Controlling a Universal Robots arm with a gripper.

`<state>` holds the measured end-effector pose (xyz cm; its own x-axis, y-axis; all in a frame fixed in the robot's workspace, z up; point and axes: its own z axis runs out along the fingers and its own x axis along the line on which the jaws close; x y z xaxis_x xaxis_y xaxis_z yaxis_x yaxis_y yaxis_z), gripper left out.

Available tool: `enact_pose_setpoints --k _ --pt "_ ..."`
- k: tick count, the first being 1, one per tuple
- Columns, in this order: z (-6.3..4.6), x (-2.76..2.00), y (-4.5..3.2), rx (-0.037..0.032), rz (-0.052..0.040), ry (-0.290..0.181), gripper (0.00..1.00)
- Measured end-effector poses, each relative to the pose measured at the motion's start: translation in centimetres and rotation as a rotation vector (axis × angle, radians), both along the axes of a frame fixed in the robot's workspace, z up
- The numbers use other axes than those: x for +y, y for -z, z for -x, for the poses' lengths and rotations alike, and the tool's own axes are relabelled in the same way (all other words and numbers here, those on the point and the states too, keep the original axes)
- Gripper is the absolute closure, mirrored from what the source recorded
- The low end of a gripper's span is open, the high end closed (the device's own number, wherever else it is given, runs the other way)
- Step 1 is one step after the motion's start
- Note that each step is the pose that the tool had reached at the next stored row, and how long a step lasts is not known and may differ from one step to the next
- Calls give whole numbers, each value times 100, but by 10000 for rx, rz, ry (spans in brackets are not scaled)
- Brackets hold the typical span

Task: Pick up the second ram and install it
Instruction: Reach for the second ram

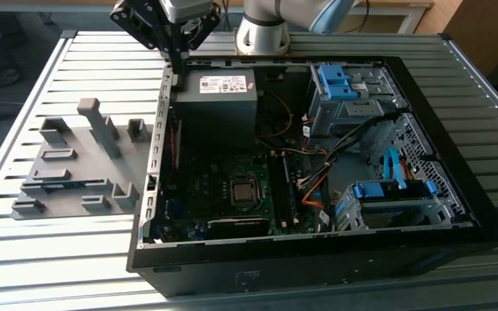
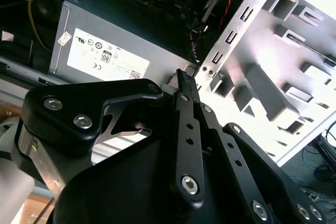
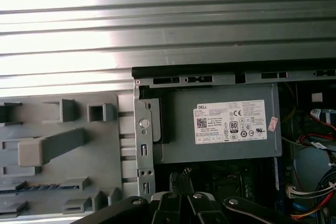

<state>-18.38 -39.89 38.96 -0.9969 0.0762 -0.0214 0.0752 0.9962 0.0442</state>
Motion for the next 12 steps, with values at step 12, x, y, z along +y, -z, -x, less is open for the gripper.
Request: enact_pose_setpoints --k 12 --pt "75 0 4 4 0 0 89"
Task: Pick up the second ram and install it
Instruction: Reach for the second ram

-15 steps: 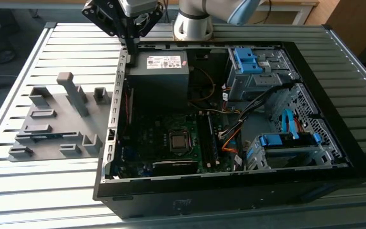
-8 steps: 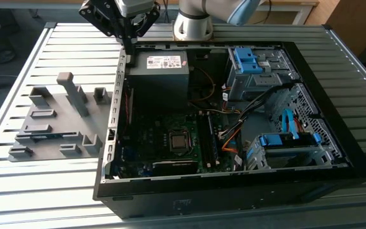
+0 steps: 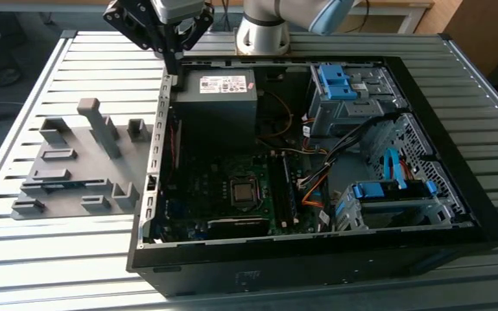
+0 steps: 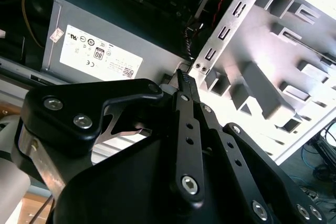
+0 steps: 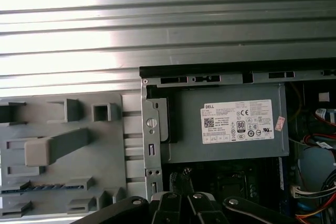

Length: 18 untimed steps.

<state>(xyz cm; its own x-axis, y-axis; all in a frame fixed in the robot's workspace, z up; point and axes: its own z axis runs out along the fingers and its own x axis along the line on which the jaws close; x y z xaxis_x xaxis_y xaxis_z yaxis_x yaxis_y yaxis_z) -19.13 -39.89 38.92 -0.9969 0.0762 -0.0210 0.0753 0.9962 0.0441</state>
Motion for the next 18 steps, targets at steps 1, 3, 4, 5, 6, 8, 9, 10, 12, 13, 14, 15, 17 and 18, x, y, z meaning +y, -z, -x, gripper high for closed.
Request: enact_pose_setpoints --k 1,3,4,5,6,8,9,10,12,13,14,15,17,18 --pt "7 0 0 1 0 0 89" --pt "19 0 1 1 0 0 89" --pt "24 0 2 1 0 0 89" --pt "31 0 2 2 0 0 89" --pt "36 0 3 2 -1 -1 89" --pt "48 0 3 3 0 0 89" --pt "55 0 4 3 0 0 89" --pt "61 0 4 4 0 0 89" --pt "70 0 5 4 0 -1 89" --pt "76 0 5 5 1 0 89" --pt "80 0 5 6 0 0 89" --pt "85 0 6 7 0 0 89" --pt "92 0 6 9 0 -1 89" --pt "96 0 6 10 0 0 89"
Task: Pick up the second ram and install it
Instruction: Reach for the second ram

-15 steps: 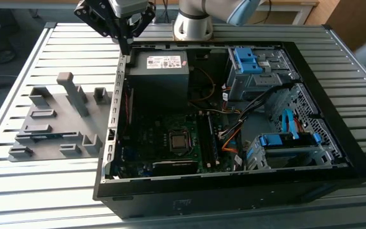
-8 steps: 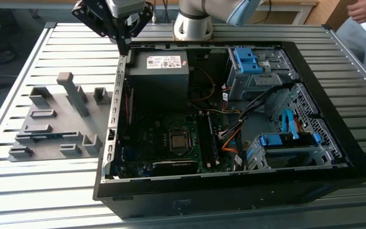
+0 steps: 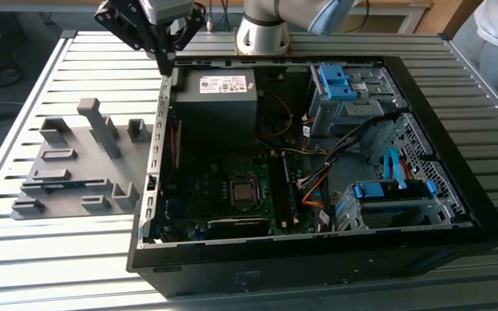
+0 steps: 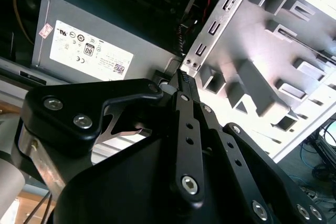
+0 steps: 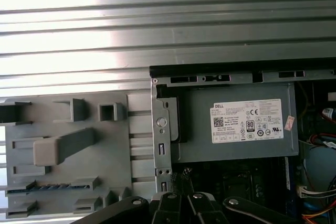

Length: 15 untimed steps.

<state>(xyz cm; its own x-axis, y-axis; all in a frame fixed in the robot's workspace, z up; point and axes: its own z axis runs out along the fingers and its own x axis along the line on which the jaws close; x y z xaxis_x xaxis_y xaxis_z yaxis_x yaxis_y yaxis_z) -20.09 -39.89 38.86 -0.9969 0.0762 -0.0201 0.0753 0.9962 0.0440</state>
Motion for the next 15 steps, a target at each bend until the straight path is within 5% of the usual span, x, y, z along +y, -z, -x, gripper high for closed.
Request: enact_pose_setpoints --k 15 --pt "45 0 2 1 -1 1 89"
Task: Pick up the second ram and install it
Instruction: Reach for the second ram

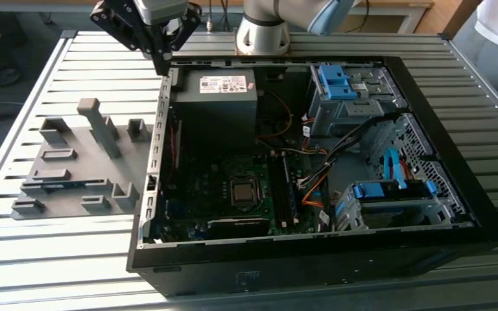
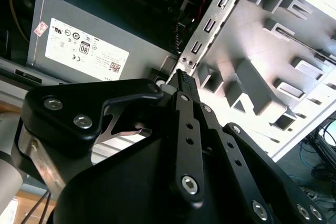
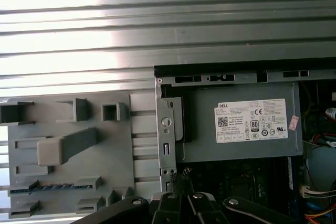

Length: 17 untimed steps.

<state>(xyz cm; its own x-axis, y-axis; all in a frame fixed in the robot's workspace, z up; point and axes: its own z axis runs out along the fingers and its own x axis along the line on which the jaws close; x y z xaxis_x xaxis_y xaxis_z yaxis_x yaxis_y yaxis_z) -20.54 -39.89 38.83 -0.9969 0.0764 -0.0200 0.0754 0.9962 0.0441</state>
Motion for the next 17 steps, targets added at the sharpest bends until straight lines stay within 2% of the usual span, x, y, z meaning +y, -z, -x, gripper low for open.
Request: enact_pose_setpoints --k 17 --pt "106 0 0 1 1 -2 89"
